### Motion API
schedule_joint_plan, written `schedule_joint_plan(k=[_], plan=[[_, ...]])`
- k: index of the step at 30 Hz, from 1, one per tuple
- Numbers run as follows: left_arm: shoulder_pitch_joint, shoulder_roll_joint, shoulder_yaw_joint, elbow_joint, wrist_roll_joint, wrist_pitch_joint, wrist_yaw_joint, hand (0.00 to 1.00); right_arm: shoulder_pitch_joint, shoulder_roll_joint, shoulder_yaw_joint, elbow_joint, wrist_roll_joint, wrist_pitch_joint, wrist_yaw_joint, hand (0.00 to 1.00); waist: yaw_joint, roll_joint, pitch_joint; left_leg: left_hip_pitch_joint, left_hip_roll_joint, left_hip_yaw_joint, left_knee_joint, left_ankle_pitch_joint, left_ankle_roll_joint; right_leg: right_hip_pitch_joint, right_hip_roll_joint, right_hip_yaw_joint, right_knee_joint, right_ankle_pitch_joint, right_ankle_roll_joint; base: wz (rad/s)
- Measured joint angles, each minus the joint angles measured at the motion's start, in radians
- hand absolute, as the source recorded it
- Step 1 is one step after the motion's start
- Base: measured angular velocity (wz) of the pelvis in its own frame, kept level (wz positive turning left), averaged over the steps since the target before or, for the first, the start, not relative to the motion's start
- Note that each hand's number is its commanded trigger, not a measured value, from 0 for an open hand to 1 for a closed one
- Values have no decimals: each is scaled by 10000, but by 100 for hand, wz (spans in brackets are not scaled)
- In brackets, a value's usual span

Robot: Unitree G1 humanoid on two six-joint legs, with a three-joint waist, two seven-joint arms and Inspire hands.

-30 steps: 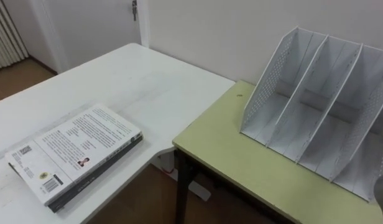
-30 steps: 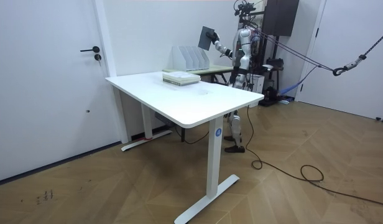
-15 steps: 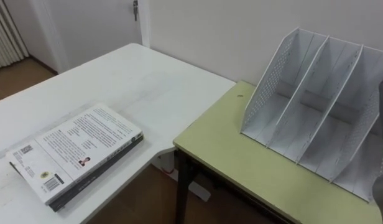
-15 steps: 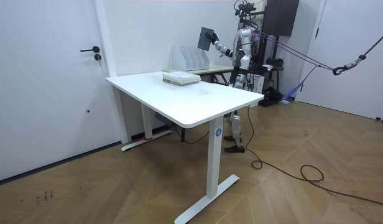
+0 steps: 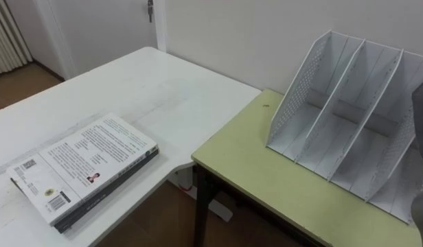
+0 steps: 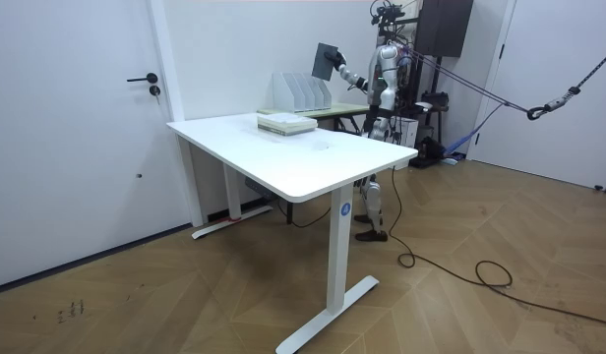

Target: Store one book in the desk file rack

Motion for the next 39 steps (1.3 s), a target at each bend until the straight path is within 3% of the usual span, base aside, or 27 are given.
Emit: schedule_joint_plan(k=[17,22,29,33,39], plan=[[8,86,15,-16,125,20,10,0,-517,-87,-24,892,22,206,-85,100,3,-89,18,-136,1,-78,165,0,0,16,-8,-96,-107,4,-6,2],[8,87,14,-36,218,8,9,0,-1122,-343,-22,1367,16,224,11,100,11,-23,6,-185,-2,-184,162,-1,0,7,1,-136,-121,5,-8,3],[6,166,8,-37,190,-3,9,0,-1563,-846,12,2182,9,260,353,100,100,-126,56,-195,-6,-312,162,0,-2,74,-13,-295,-142,7,-13,5],[-44,293,-26,-207,211,152,10,0,-1583,-871,112,2497,8,614,453,100,207,-225,27,-296,-10,-353,172,0,-2,-7,-16,-309,-144,8,-14,0],[-53,408,7,-419,226,413,8,0,-2324,-996,179,3971,8,1070,797,100,240,-342,46,-409,-32,-494,244,0,-1,9,-48,-441,-122,23,-11,7]])
